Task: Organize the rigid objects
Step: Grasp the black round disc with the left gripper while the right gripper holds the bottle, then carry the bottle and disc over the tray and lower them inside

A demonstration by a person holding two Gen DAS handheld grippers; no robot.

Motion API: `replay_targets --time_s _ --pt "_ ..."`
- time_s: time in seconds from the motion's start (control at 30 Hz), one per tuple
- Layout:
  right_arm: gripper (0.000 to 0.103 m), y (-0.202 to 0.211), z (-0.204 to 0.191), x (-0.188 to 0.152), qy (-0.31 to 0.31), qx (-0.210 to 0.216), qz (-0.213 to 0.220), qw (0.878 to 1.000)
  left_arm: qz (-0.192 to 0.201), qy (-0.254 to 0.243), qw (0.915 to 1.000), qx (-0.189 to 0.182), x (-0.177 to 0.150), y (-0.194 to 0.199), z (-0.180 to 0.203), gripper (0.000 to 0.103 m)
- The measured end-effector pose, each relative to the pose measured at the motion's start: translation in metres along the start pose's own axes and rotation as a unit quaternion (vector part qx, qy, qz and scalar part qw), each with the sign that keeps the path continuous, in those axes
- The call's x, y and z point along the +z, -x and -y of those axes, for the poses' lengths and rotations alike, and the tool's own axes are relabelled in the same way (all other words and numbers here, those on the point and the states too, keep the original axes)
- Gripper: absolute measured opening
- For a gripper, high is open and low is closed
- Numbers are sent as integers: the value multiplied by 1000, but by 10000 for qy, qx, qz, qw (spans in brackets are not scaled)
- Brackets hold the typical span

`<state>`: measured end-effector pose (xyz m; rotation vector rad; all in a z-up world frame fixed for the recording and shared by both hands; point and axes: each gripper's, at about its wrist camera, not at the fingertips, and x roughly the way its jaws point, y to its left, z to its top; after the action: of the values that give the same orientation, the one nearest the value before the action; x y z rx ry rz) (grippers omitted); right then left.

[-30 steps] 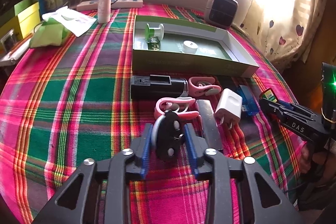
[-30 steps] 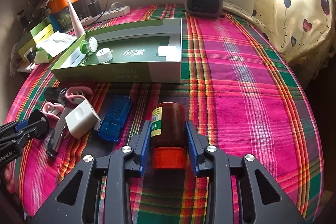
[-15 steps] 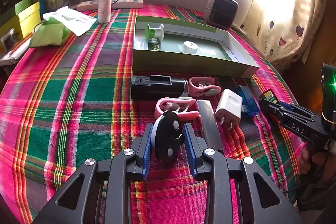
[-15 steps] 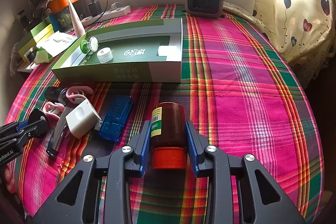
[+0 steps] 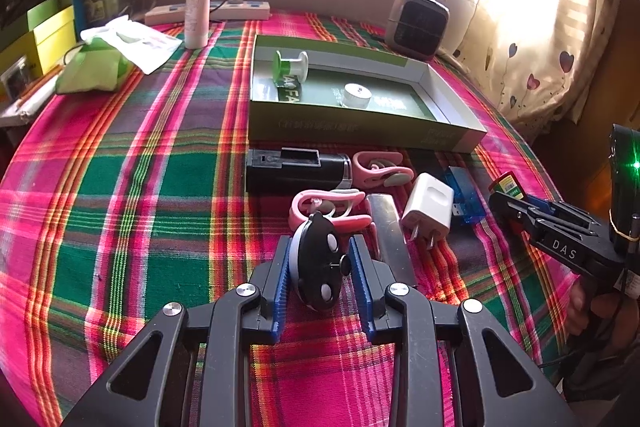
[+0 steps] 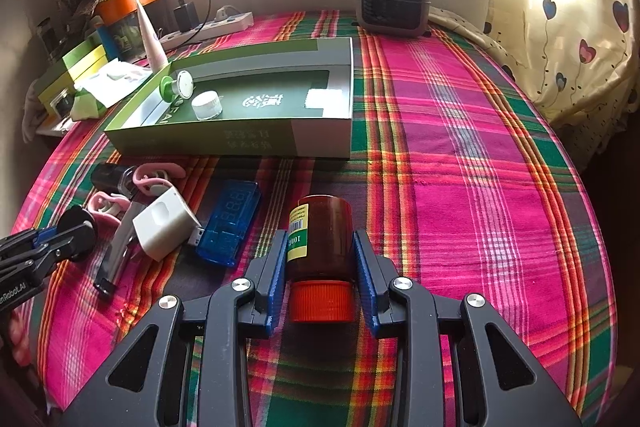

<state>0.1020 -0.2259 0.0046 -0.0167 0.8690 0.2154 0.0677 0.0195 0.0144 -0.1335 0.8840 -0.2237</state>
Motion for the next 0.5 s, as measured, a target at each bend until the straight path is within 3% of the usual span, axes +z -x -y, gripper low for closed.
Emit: replay_targets --time_s 0.5 --pt "33 15 -5 13 88 132 243 9996 247 -82 9996 -114 14 17 4 27"
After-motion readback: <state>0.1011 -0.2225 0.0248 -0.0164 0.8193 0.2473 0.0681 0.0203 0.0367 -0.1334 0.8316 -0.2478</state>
